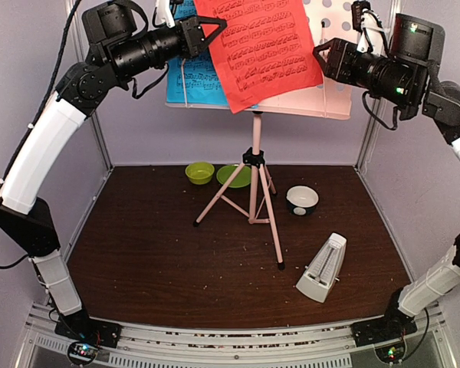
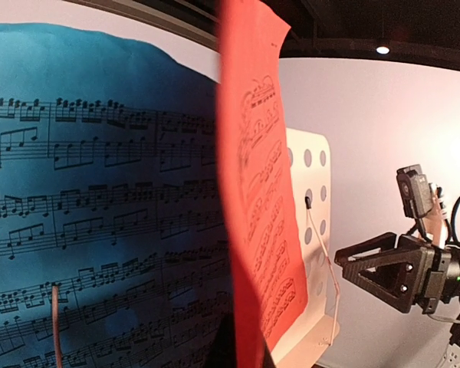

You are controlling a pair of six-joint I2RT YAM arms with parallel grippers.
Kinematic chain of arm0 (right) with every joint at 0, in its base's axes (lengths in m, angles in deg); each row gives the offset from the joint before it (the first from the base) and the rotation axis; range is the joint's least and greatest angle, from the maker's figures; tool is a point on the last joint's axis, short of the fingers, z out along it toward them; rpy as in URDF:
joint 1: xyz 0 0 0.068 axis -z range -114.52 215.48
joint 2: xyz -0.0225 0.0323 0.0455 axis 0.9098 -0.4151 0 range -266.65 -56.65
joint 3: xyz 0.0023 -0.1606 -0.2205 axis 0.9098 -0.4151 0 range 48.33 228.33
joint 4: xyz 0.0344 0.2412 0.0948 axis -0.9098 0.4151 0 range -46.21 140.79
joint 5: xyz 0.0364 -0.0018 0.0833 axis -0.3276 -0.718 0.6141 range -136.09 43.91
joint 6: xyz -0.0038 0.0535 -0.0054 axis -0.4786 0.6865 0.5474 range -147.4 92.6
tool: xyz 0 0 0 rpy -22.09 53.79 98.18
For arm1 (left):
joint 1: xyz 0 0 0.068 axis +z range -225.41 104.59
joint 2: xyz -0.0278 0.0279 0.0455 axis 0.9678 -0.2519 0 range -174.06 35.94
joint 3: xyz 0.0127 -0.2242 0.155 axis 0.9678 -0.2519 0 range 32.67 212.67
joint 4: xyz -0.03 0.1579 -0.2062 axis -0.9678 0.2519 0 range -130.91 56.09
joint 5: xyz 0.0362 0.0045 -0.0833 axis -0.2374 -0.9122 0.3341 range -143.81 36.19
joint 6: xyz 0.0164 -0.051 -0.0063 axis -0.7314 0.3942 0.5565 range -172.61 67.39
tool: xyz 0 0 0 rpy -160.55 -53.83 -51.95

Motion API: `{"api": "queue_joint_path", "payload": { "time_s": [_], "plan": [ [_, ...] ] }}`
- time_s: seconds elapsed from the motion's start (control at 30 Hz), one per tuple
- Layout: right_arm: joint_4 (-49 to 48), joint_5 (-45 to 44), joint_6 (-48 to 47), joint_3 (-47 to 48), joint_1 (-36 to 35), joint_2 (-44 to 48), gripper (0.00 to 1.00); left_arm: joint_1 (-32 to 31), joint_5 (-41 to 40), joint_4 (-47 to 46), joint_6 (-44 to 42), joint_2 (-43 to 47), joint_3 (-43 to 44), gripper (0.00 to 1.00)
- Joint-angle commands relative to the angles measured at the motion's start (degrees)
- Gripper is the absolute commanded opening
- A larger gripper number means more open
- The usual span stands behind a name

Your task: Set up the instrument practice props

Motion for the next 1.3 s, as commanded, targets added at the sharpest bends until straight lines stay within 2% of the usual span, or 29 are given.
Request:
{"api": "queue_joint_path", "payload": {
  "time_s": [0.0,0.2,0.53,0.7,0.97,1.27],
  "plan": [
    [-0.1,-2.7,-0.2,1.7,0.5,-0.6,0.47,-0.5,-0.7,-4.5,-4.3,0.1,1.5,0.0],
    [-1.0,-2.6,-0.5,1.7,1.3,-1.4,0.33,-0.5,-1.6,-5.1,-5.5,-0.3,1.6,0.0],
    [-1.3,-1.4,0.0,1.7,2.1,-2.0,0.2,-0.5,-3.2,-4.8,-9.6,-0.6,2.2,0.0],
    [-3.1,-1.4,-0.5,-0.3,2.2,-0.9,0.0,-0.5,-5.8,-5.5,-10.1,-0.8,2.2,0.0],
    [-8.3,0.4,-3.4,-5.4,2.3,1.5,0.0,-0.5,-12.5,-6.6,-11.8,-0.8,2.2,0.0],
    [-17.6,3.9,-10.2,-15.1,2.4,6.2,0.0,-0.5,-9.0,-10.2,-11.7,-2.6,3.0,0.0]
  ]
}}
